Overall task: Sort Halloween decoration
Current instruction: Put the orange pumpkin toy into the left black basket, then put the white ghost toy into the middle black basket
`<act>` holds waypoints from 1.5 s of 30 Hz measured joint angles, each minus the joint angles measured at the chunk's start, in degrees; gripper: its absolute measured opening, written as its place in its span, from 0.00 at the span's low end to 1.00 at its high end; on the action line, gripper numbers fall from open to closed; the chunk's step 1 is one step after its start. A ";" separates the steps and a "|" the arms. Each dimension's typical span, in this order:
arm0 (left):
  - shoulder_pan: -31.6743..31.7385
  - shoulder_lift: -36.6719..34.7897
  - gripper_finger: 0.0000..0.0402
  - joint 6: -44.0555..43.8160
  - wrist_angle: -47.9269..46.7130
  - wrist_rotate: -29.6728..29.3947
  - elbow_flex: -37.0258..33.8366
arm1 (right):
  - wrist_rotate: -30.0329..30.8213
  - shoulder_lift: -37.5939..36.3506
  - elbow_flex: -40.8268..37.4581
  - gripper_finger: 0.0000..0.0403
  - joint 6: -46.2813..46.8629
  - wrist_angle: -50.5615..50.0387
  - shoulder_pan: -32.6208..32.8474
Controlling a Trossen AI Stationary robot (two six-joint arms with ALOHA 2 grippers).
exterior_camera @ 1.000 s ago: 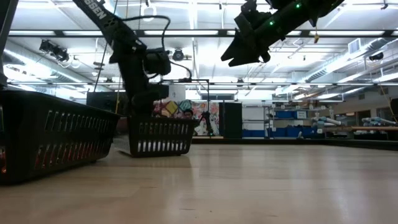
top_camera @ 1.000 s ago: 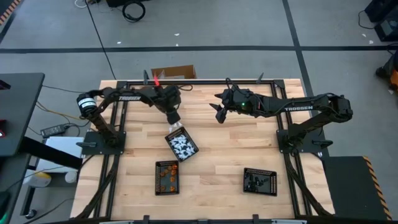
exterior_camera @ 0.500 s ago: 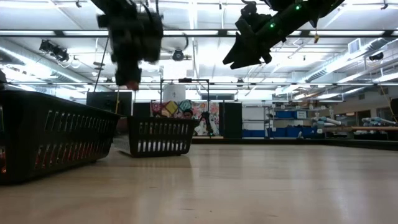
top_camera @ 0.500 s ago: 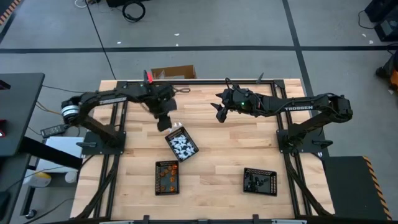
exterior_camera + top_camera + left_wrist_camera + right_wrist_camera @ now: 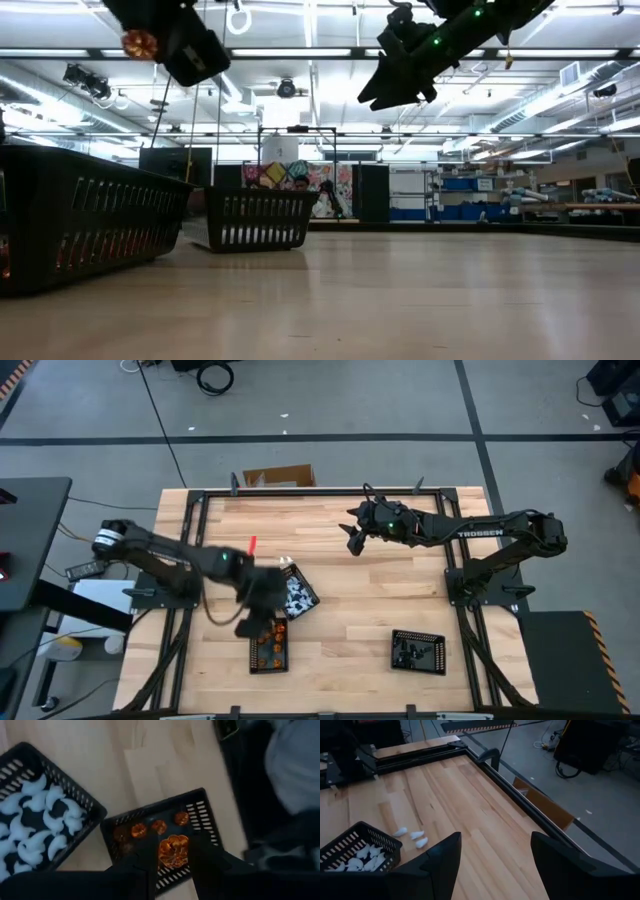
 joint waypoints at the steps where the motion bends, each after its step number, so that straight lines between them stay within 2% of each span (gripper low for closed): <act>1: -1.54 0.85 0.25 0.02 0.22 -2.00 0.02 | -0.01 0.00 0.00 0.61 0.17 0.07 0.00; 3: -4.23 3.06 0.26 -1.05 -0.41 -7.05 -0.02 | -0.10 0.00 0.00 0.61 0.22 0.47 0.15; 5: -5.89 5.51 0.26 -2.30 -0.43 -8.85 -0.02 | -0.33 0.00 0.00 0.61 0.17 0.57 0.38; 10: -4.65 7.02 0.32 -4.63 -0.03 -4.59 -0.09 | -0.34 0.00 0.00 0.61 0.17 0.62 0.46; 17: -5.14 6.80 0.51 -5.74 0.22 -4.13 -0.07 | -1.61 0.00 0.00 0.61 0.27 0.60 0.53; 20: -4.71 6.78 0.56 -3.25 0.23 -4.22 -0.07 | -1.59 -0.23 0.00 0.61 -0.19 -0.03 0.52; 22: -4.08 5.91 0.57 -0.98 -1.06 -4.63 -0.07 | -1.54 -1.75 0.00 0.61 -1.09 -1.90 0.50; 27: -2.41 -1.51 0.52 6.53 -1.07 -12.26 -2.86 | -0.35 -8.20 -0.69 0.60 -1.85 -5.09 1.45; 32: 4.61 -13.96 0.44 14.00 1.29 -16.92 -8.79 | 6.16 -16.09 -7.24 0.58 -6.89 -0.73 2.67; 35: 10.45 -22.23 0.41 22.09 2.81 -16.75 -11.18 | 7.04 -19.50 -11.64 0.58 -10.72 9.56 2.13; 38: 18.01 -29.48 0.39 28.94 11.22 -16.61 -12.20 | 6.57 -19.96 -12.99 0.57 -9.39 18.76 -0.94; 40: 23.39 -32.94 0.39 30.56 17.46 -16.12 -12.25 | 4.35 -18.60 -11.27 0.56 -3.41 17.38 -4.17; 42: 29.27 -35.23 0.39 30.07 22.95 -14.86 -12.23 | -1.53 -14.53 -8.10 0.54 5.26 15.29 -6.80; 45: 36.71 -36.54 0.39 20.57 31.69 -13.77 -12.22 | -13.27 -6.12 -0.24 0.52 17.62 10.18 -9.41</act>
